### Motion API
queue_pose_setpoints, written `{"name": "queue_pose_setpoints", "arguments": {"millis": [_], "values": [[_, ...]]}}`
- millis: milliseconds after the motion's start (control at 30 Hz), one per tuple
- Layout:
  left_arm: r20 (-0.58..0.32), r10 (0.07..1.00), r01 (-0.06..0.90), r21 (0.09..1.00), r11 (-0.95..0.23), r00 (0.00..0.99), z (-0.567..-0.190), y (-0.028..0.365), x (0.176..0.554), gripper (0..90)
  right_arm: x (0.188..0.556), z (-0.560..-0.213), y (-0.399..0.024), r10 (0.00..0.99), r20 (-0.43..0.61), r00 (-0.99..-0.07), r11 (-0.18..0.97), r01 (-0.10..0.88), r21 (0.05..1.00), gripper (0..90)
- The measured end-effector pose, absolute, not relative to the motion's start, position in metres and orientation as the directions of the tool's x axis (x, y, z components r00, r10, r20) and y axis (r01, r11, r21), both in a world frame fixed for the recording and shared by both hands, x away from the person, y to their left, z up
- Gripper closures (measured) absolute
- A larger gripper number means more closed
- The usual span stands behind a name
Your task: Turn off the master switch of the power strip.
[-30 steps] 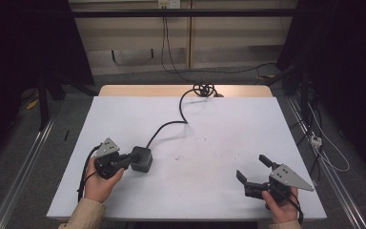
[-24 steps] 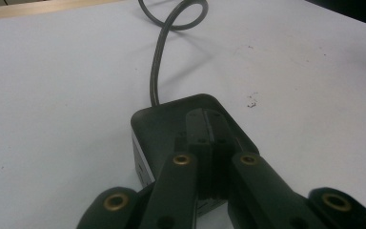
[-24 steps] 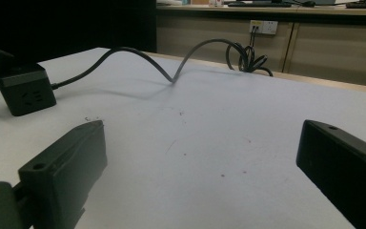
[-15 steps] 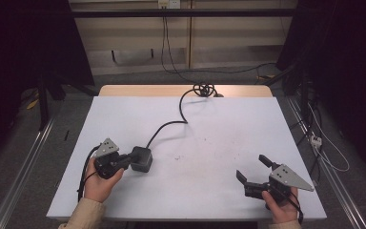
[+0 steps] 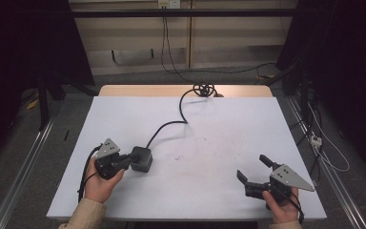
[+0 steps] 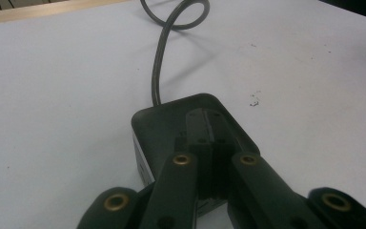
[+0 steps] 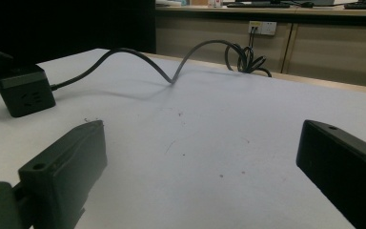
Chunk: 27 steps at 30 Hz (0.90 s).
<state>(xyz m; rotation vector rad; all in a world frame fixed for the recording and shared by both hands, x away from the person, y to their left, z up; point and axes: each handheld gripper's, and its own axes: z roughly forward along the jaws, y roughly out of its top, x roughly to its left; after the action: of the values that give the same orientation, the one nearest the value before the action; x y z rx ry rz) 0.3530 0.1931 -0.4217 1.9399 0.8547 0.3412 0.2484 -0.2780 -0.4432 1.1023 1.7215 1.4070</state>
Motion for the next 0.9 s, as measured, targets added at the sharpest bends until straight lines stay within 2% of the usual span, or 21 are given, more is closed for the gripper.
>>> {"name": "queue_pose_setpoints", "arguments": {"millis": [900], "values": [[-0.105,0.694,0.421,0.855,-0.303,0.712,-0.4217,0.1918,0.3521,90.0,0.2483,-0.4433,-0.2782,0.9,0.026,-0.435,0.071,0.203,0.977,2.6]]}}
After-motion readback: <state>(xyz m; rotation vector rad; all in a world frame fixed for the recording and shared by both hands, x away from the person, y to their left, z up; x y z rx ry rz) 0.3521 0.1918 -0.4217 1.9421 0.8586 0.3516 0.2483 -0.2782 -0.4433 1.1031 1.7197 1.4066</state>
